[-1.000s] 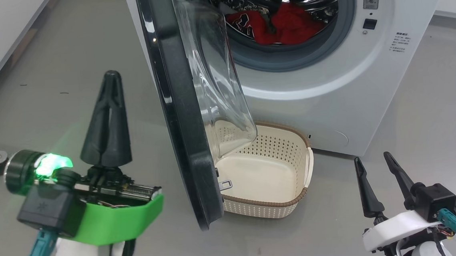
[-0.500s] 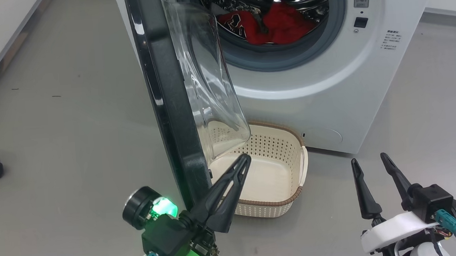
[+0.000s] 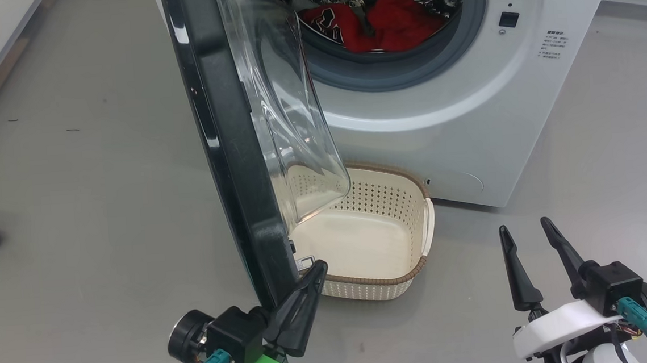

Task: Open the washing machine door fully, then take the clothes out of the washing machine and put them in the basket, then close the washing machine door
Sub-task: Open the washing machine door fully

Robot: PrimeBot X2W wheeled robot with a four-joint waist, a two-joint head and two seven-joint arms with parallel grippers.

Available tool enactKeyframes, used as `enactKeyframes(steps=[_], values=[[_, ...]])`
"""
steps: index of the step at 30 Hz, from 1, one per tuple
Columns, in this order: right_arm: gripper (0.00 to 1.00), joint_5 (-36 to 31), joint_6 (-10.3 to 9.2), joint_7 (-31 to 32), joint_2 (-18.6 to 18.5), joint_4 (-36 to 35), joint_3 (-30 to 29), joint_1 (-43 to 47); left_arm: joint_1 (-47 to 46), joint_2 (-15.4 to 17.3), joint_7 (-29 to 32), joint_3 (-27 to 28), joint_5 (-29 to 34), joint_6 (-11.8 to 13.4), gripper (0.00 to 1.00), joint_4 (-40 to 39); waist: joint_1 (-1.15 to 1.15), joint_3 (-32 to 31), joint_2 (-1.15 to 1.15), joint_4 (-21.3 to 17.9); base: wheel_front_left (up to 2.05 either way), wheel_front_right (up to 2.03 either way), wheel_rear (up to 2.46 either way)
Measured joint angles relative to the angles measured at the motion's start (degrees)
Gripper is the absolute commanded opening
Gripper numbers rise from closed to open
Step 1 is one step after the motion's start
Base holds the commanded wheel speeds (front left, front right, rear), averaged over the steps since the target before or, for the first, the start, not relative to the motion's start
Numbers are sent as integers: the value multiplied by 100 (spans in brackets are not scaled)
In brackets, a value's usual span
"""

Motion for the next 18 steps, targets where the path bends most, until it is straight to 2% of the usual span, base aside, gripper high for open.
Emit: enactKeyframes(steps=[5,18], values=[[100,-2,47,0,0,10,-27,-3,6,-1,1,183,-13,125,0,108,0,41,0,-2,0,0,0],[100,-5,58,0,2,24,-58,-34,4,-4,19,311,-56,232,0,245,0,95,0,14,0,0,0]])
